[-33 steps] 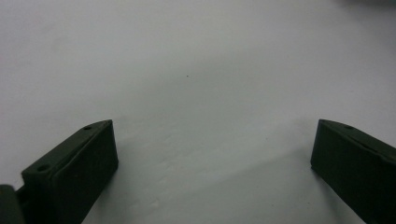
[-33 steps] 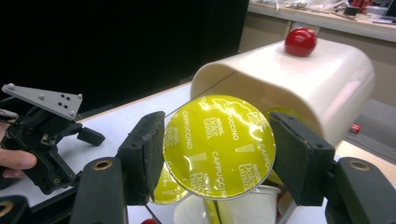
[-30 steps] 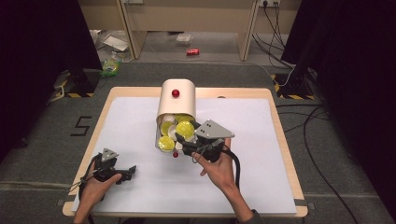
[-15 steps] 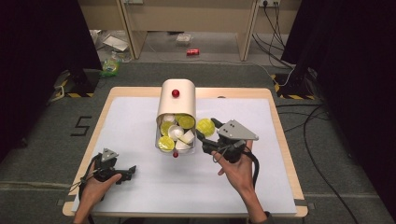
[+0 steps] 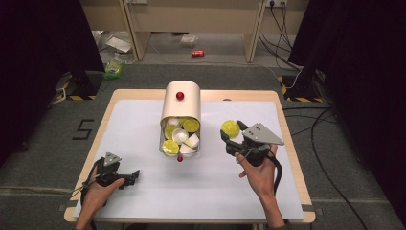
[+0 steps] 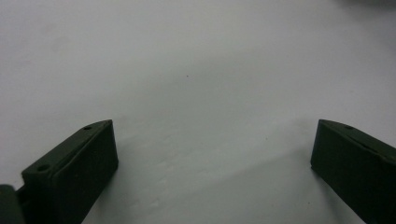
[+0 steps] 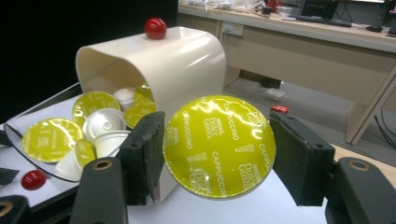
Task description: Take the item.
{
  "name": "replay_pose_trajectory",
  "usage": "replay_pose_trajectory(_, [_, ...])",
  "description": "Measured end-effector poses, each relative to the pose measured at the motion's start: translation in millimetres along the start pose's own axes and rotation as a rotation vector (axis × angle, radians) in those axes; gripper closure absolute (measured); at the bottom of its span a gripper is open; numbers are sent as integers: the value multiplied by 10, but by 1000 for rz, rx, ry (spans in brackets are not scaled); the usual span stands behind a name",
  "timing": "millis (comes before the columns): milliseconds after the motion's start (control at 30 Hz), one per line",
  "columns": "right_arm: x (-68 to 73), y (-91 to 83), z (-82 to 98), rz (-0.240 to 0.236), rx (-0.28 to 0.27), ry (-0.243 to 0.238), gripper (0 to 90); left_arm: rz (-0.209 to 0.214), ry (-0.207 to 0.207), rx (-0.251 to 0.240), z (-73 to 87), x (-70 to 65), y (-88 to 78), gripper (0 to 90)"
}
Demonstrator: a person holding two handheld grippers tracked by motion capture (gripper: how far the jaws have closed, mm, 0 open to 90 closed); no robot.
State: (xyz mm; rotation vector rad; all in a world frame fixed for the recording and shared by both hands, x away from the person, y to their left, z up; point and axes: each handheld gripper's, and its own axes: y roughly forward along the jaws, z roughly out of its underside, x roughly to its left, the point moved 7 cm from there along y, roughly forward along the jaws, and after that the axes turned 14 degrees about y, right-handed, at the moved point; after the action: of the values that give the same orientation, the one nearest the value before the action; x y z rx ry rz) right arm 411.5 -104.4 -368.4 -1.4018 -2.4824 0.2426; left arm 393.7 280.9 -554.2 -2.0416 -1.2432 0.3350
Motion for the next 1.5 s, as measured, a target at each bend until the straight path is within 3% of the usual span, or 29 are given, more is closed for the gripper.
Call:
replay_pose_trajectory(367, [-250, -91, 151, 58, 26, 10, 387, 0, 0, 0, 0, 0, 0, 0])
replay_pose_trajectory(467, [-416, -111, 265, 90, 45, 42, 387, 0, 0, -1, 0, 0, 0, 0])
replay_pose_trajectory(533, [-449, -113, 286, 95, 48, 41, 388, 0, 0, 0, 0, 0, 0, 0])
replay_pose_trajectory(800, [-801, -140, 502, 160, 67, 75, 387, -1, -1, -1, -1, -2, 1, 0])
replay_pose_trajectory(1300, [-1103, -141, 919, 224, 150, 108, 387, -1, 1, 0, 0, -2, 1, 0])
replay_pose_trajectory(1500, [-1165, -135, 992, 239, 163, 118, 387, -1, 1, 0, -1, -3, 1, 0])
